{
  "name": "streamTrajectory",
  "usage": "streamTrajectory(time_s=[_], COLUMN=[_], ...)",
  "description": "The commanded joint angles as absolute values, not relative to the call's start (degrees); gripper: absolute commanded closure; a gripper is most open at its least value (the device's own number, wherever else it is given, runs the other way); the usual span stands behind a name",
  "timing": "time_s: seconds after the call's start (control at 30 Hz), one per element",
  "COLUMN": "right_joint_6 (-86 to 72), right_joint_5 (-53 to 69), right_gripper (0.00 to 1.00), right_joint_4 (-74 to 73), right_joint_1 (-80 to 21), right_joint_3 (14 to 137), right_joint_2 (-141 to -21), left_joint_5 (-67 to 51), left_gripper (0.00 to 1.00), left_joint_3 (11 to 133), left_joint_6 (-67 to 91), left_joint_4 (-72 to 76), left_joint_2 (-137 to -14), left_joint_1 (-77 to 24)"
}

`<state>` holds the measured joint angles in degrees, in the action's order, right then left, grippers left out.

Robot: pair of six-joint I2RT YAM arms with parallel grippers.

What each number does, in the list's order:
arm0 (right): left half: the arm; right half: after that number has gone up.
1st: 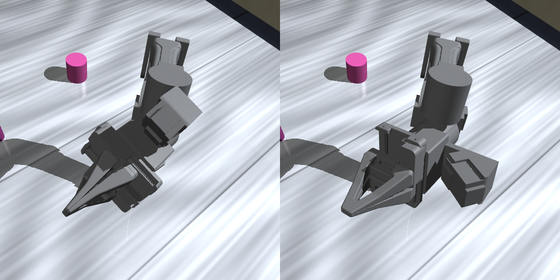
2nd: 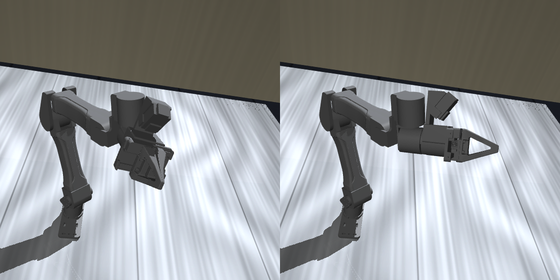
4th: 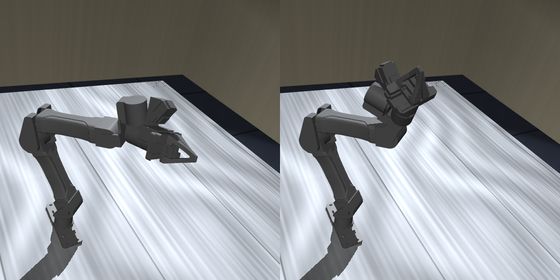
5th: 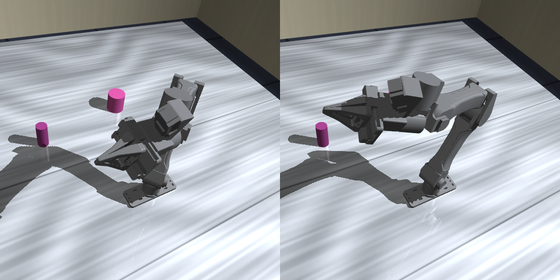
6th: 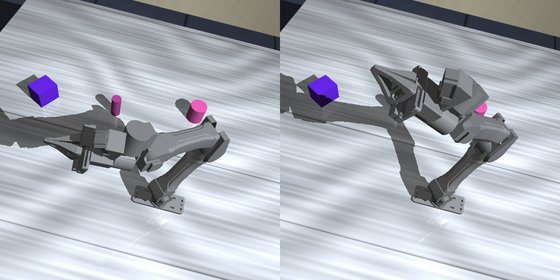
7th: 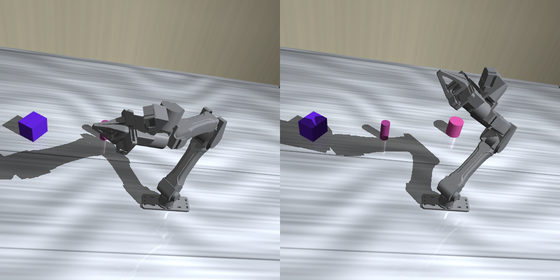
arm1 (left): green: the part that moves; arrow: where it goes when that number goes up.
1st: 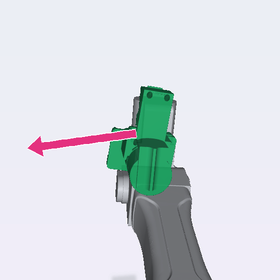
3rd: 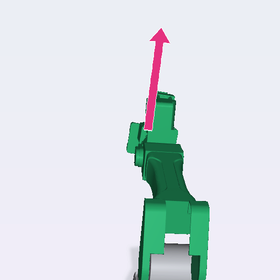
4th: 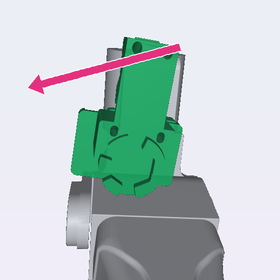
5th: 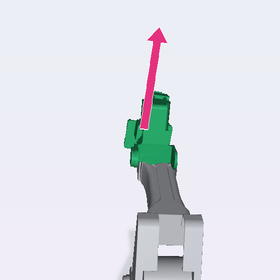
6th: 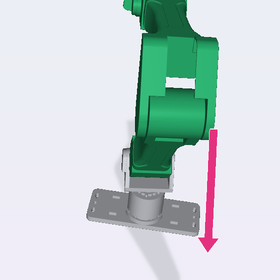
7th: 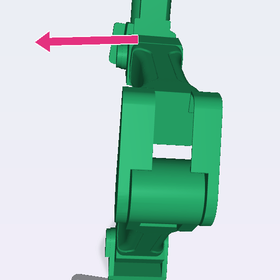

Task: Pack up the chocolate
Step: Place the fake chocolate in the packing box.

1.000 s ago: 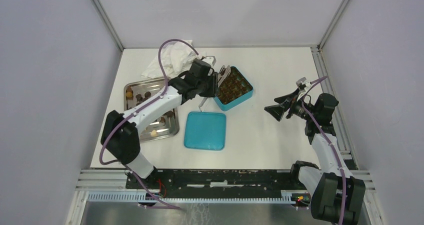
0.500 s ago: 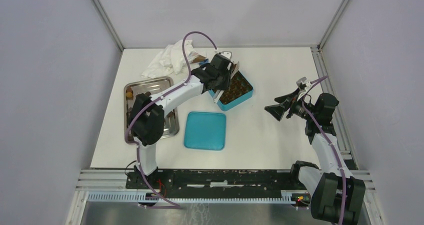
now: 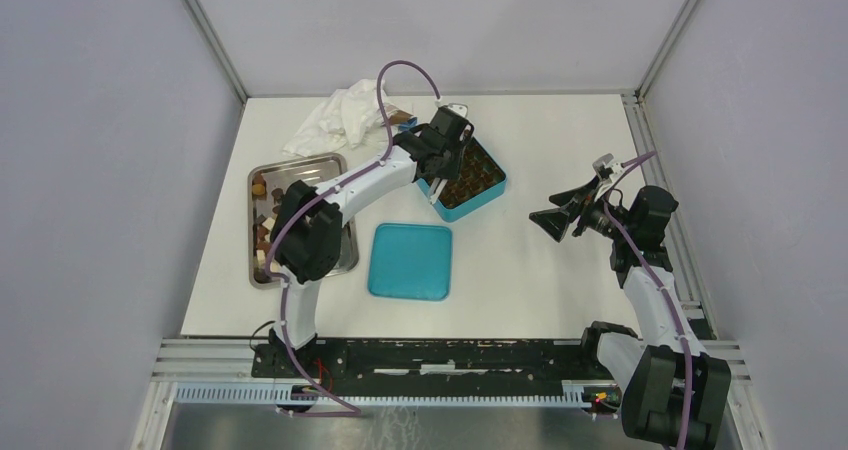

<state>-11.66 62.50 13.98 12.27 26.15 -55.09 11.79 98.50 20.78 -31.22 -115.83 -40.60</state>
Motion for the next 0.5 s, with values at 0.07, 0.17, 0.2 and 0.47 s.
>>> streamTrajectory(time_s=[0.07, 0.17, 0.2, 0.47], right_joint_6=[-10.8, -10.8, -10.7, -10.7], right_joint_5=[63.1, 63.1, 63.1, 63.1], right_gripper=[0.08, 0.07, 0.07, 0.08], right_joint_4=[14.7, 14.7, 14.7, 14.7], right_joint_1=[12.6, 12.6, 12.5, 12.6], right_joint_3=[28.5, 28.5, 28.5, 28.5], right_joint_2=[-54.9, -54.9, -54.9, -54.9], left_joint_5=[13.9, 14.0, 14.1, 14.5], left_gripper=[0.87, 0.83, 0.82, 0.66], left_joint_3=[102.3, 102.3, 102.4, 103.0], left_joint_6=[17.8, 17.8, 17.8, 17.8], left_joint_4=[-30.6, -30.9, -31.1, -31.8], left_joint_2=[-116.8, -117.0, -117.0, -117.2], left_joint_1=[-40.8, -40.8, -40.8, -40.8])
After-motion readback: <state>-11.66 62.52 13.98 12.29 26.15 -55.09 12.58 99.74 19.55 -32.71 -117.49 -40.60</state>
